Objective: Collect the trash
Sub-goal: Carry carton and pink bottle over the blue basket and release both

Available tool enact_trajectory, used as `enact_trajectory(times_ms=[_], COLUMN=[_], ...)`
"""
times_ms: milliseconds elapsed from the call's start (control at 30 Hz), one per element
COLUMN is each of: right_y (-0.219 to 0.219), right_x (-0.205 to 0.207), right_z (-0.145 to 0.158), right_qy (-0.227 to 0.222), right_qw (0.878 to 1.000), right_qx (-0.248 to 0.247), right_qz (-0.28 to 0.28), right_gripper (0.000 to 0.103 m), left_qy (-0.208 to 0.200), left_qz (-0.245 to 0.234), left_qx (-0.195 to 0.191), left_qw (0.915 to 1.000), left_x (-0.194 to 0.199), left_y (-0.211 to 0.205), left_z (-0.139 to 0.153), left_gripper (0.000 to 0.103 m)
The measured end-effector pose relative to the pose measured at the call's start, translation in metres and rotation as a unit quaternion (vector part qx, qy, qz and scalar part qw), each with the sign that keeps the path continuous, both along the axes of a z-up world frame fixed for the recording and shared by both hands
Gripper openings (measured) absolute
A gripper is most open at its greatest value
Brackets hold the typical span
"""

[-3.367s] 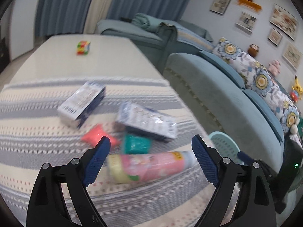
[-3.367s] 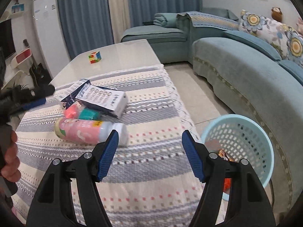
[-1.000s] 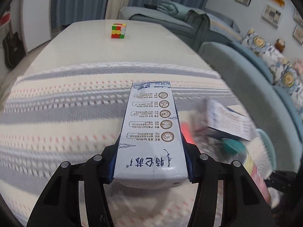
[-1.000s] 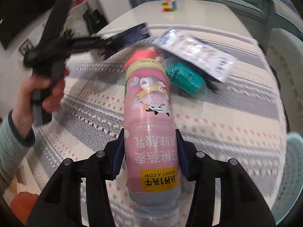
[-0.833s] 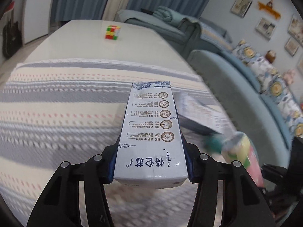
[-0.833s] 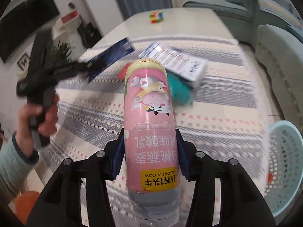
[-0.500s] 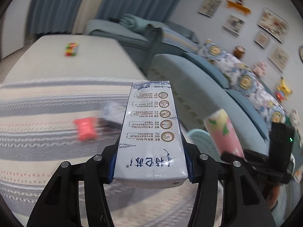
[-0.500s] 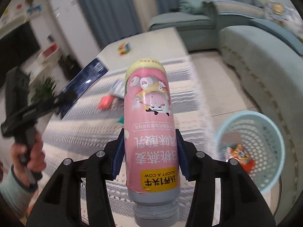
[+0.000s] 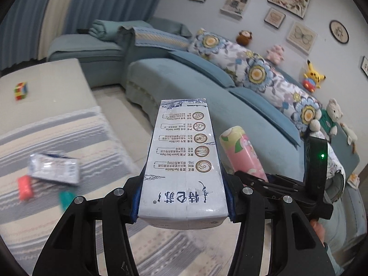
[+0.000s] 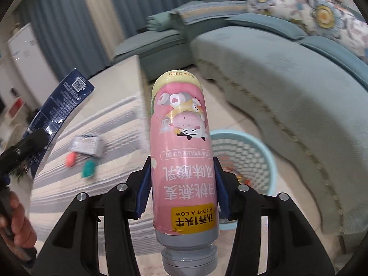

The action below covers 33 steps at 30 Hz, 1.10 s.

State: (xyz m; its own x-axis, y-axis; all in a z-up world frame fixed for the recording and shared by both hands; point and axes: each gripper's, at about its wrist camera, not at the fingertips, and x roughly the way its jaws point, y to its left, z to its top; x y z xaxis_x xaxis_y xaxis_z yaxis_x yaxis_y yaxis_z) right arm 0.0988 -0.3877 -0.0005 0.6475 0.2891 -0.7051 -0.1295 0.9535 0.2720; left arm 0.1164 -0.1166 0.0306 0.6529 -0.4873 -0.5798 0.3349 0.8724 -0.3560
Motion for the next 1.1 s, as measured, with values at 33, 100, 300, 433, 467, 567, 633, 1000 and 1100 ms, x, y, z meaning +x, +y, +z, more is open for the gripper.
enact_trajectory(times_ms=[33, 100, 300, 433, 467, 567, 633, 1000, 1100], right_y=[-0.009, -0.023, -0.045, -0.048, -0.049, -0.051, -0.05, -0.027, -0.008], right_x=[0.005, 0.015, 0.039, 0.055, 0.058, 0.063, 0.065, 0.043, 0.029], right_z=[-0.005, -0.017, -0.065, -0.098, -0.104, -0.115, -0.118, -0.104, -0.083], right_qy=[0.006, 0.018, 0.068, 0.102, 0.108, 0.112, 0.112, 0.089, 0.06], right_qw=[1.0, 0.999, 0.995, 0.99, 0.99, 0.989, 0.988, 0.994, 0.997], right_qx=[0.0, 0.002, 0.005, 0.014, 0.015, 0.021, 0.028, 0.004, -0.011], right_qz=[-0.012, -0.034, -0.079, -0.091, -0.092, -0.098, -0.098, -0.068, -0.049], right_gripper=[0.046, 0.046, 0.046, 0.047, 0.047, 0.05, 0.054, 0.054, 0.054], left_qy=[0.003, 0.014, 0.06, 0.087, 0.093, 0.104, 0.099, 0.079, 0.061], left_qz=[-0.001, -0.006, -0.04, -0.057, -0.056, -0.057, -0.06, -0.064, -0.056], left_qx=[0.006, 0.012, 0.045, 0.058, 0.062, 0.055, 0.055, 0.045, 0.036], left_qw=[1.0, 0.9998, 0.9964, 0.9929, 0.9922, 0.9915, 0.9917, 0.9938, 0.9959], left_x=[0.007, 0.021, 0.057, 0.072, 0.076, 0.082, 0.083, 0.056, 0.041], left_y=[-0.009, -0.023, -0.062, -0.076, -0.077, -0.078, -0.077, -0.053, -0.036], left_z=[-0.006, -0.017, -0.069, -0.103, -0.109, -0.119, -0.122, -0.1, -0.084], left_gripper=[0.051, 0.051, 0.051, 0.052, 0.052, 0.061, 0.062, 0.063, 0.063])
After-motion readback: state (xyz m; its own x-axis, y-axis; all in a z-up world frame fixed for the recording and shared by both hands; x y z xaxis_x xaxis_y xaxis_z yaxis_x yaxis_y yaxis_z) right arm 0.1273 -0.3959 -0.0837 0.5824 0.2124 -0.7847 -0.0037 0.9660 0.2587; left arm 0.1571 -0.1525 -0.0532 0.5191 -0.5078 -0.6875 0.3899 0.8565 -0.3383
